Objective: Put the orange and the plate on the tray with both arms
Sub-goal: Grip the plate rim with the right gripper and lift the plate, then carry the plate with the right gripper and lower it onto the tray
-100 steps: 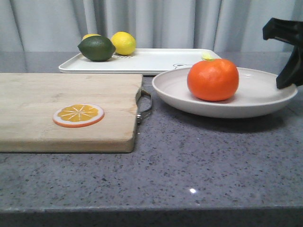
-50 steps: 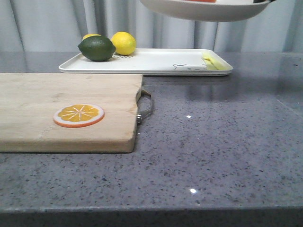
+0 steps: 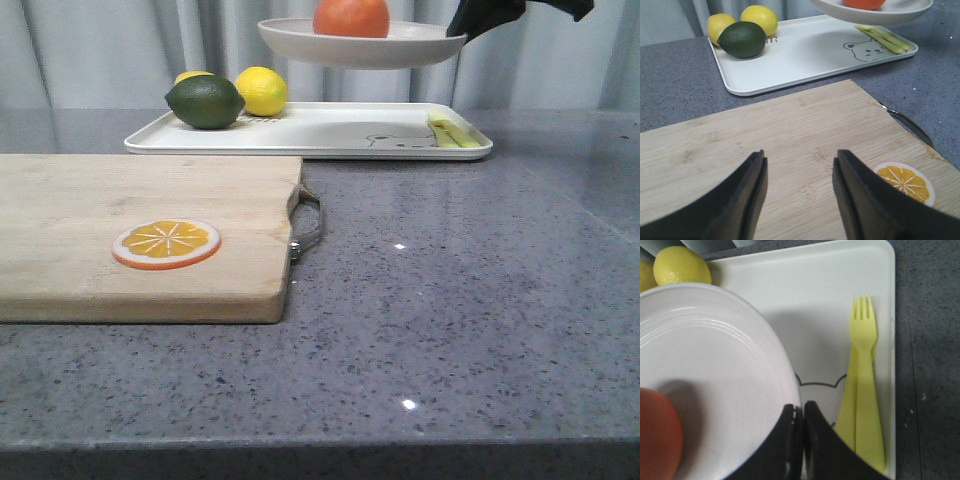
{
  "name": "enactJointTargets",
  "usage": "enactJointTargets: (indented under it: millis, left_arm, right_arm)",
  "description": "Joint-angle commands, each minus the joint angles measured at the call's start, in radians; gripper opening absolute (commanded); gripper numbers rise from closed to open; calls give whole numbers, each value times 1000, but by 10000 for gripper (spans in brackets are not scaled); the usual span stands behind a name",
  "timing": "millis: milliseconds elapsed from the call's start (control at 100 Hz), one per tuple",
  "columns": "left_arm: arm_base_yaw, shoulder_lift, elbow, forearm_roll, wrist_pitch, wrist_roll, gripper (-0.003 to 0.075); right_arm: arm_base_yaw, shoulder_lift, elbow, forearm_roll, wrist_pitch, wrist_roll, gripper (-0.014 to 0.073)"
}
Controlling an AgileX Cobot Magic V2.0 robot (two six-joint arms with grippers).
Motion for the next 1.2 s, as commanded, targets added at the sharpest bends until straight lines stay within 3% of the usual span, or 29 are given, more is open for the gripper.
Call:
enactJointTargets:
  millis: [0, 410, 1190]
  left_arm:
    - [4, -2, -25, -18, -57, -9, 295]
    - [4, -2, -25, -18, -57, -9, 295]
    - [4, -2, -25, -18, -57, -9, 295]
  right_arm:
    - [-1, 3, -114, 20, -34, -8, -100]
    - [-1, 230, -345, 20, -14, -48, -100]
    - [-1, 269, -347, 20, -16, -53, -100]
